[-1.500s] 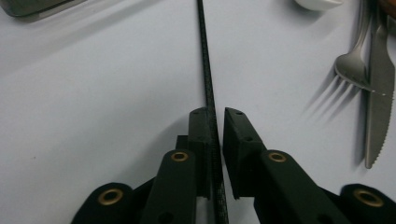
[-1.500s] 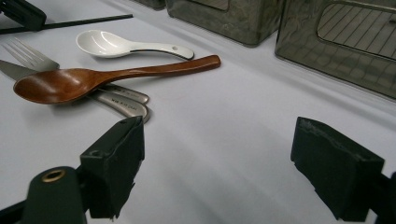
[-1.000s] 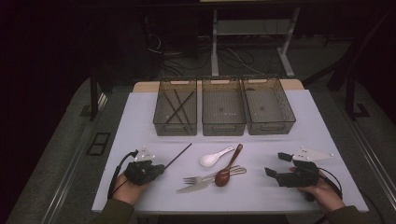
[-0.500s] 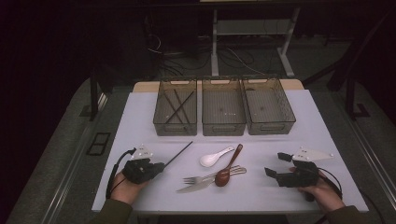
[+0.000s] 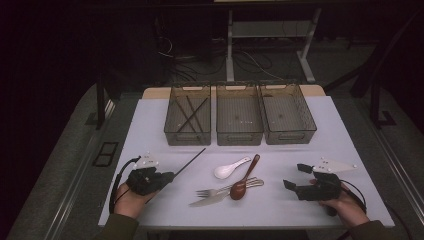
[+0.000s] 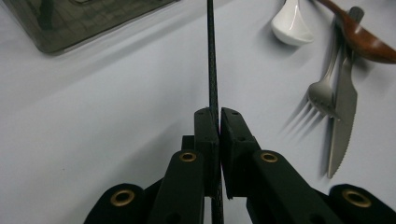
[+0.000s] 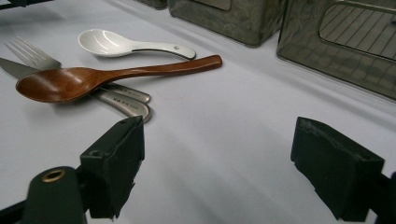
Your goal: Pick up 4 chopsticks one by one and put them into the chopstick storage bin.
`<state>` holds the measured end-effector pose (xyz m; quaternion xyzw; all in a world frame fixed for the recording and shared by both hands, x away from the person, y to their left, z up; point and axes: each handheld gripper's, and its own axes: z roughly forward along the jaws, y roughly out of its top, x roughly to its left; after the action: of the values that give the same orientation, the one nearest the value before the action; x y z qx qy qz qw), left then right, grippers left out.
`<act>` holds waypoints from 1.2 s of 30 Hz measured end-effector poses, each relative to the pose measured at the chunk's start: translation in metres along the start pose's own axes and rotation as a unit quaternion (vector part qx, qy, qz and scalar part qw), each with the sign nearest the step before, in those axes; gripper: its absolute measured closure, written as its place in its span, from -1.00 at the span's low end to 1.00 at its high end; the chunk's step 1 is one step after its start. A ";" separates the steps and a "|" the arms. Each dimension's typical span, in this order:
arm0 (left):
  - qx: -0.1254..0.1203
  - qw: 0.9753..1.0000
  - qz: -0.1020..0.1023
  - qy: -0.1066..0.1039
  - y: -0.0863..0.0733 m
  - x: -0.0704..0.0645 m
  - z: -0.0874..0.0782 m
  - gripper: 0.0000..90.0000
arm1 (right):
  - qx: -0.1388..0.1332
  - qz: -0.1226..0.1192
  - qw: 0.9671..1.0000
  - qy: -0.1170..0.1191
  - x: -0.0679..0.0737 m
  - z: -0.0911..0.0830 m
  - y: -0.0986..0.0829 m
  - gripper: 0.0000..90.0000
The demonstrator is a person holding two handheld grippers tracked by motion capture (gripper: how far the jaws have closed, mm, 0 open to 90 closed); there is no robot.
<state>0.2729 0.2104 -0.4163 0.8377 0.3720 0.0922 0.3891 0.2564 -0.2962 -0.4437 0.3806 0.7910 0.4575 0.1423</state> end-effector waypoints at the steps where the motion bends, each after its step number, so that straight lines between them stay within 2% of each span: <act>1: 0.003 1.000 0.004 0.000 0.001 0.000 -0.001 0.89 | 0.000 0.000 1.000 0.000 0.000 0.000 0.000 -0.62; 5: -0.003 1.000 0.010 -0.004 0.004 0.001 -0.004 0.89 | 0.000 0.000 1.000 -0.001 0.000 0.000 0.000 -0.62; 6: -0.008 1.000 0.005 -0.005 0.005 0.001 -0.004 0.89 | 0.001 0.000 1.000 -0.001 0.000 0.000 0.000 -0.62; 7: -0.007 1.000 0.010 -0.005 0.006 0.002 -0.005 0.89 | 0.001 0.000 1.000 0.000 0.000 0.001 0.000 -0.62; 14: -0.020 1.000 0.009 -0.009 0.013 0.002 -0.007 0.89 | 0.001 0.003 1.000 0.003 0.000 0.001 0.000 -0.62; 23: -0.032 0.999 0.013 -0.012 0.024 0.005 -0.008 0.89 | 0.002 0.020 1.000 0.003 -0.003 0.000 0.001 -0.62; 28: -0.040 0.999 0.014 -0.015 0.033 0.006 -0.007 0.88 | 0.006 0.007 1.000 -0.001 -0.002 0.001 0.000 -0.62; 36: -0.051 0.998 0.015 -0.018 0.047 0.009 -0.005 0.88 | 0.009 0.008 1.000 -0.006 -0.003 0.002 0.000 -0.62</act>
<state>0.3029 0.1994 -0.3799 0.8238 0.3471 0.1015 0.4365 0.2594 -0.2976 -0.4453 0.3912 0.7908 0.4494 0.1401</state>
